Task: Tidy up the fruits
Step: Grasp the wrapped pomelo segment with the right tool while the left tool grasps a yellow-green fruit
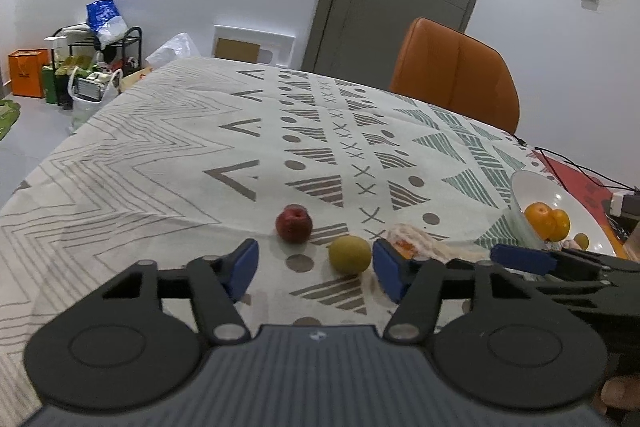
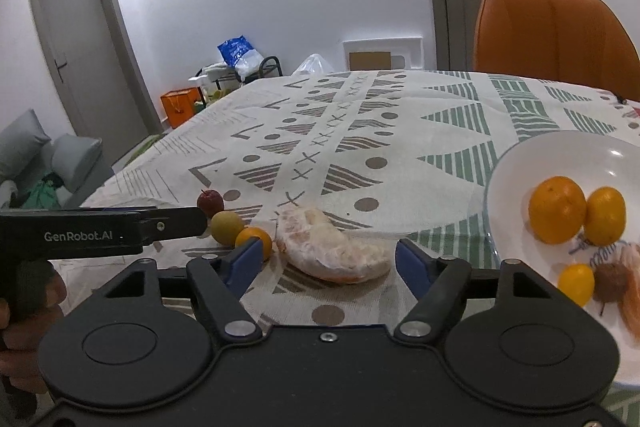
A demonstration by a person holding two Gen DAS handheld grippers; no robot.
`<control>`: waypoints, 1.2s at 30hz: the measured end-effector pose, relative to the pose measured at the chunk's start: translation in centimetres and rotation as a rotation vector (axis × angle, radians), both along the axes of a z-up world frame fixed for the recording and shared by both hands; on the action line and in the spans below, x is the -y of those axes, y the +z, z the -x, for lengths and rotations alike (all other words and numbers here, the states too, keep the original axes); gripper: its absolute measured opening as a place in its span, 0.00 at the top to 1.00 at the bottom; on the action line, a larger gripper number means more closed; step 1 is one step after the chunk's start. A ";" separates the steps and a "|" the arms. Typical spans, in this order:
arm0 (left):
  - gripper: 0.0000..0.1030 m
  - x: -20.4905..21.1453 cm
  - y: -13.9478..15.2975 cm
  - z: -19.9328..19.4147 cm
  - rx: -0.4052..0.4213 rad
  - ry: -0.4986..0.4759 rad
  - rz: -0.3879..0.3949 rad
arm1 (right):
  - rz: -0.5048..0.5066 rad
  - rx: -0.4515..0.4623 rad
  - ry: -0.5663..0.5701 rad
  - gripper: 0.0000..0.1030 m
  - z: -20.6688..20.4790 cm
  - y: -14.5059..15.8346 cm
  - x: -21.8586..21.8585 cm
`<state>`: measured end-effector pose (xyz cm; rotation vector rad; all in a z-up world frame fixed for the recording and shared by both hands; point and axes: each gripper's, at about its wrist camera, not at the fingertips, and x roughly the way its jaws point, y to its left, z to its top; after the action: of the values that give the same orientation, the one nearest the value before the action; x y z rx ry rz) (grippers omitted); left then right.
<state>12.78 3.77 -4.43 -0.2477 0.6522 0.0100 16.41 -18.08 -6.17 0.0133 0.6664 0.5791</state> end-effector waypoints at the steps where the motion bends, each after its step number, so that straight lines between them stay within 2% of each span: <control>1: 0.46 0.0 -0.1 -0.2 0.001 -0.002 0.002 | 0.007 0.000 0.003 0.33 -0.1 -0.1 -0.2; 13: 0.54 0.2 -1.1 -1.8 0.005 -0.026 0.047 | 0.087 0.034 0.040 0.33 -1.8 -0.4 -1.8; 19: 0.55 0.3 -1.3 -2.2 0.000 -0.041 0.063 | 0.124 0.055 0.073 0.32 -2.1 -0.3 -2.6; 24: 0.56 0.3 -1.4 -2.3 0.000 -0.043 0.067 | 0.136 0.037 0.092 0.33 -2.7 -0.7 -3.1; 26: 0.57 0.1 -1.3 -2.3 -0.003 -0.045 0.079 | 0.143 0.040 0.095 0.37 -2.7 -0.9 -3.2; 28: 0.58 0.2 -1.3 -2.3 -0.002 -0.048 0.077 | 0.160 0.051 0.113 0.50 -2.3 -0.9 -3.4; 29: 0.58 0.3 -1.3 -2.3 -0.001 -0.050 0.077 | 0.159 0.051 0.122 0.53 -2.0 -0.8 -3.4; 33: 0.59 0.8 -1.2 -2.3 0.002 -0.064 0.077 | 0.150 0.038 0.124 0.61 -1.3 -0.5 -2.7; 36: 0.59 1.0 -1.2 -2.6 0.000 -0.068 0.080 | 0.138 0.025 0.112 0.63 -0.8 -0.3 -2.1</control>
<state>15.38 2.74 -5.60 -0.3022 0.6614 -0.0815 17.19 -16.00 -6.50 -0.1603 0.6843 0.6387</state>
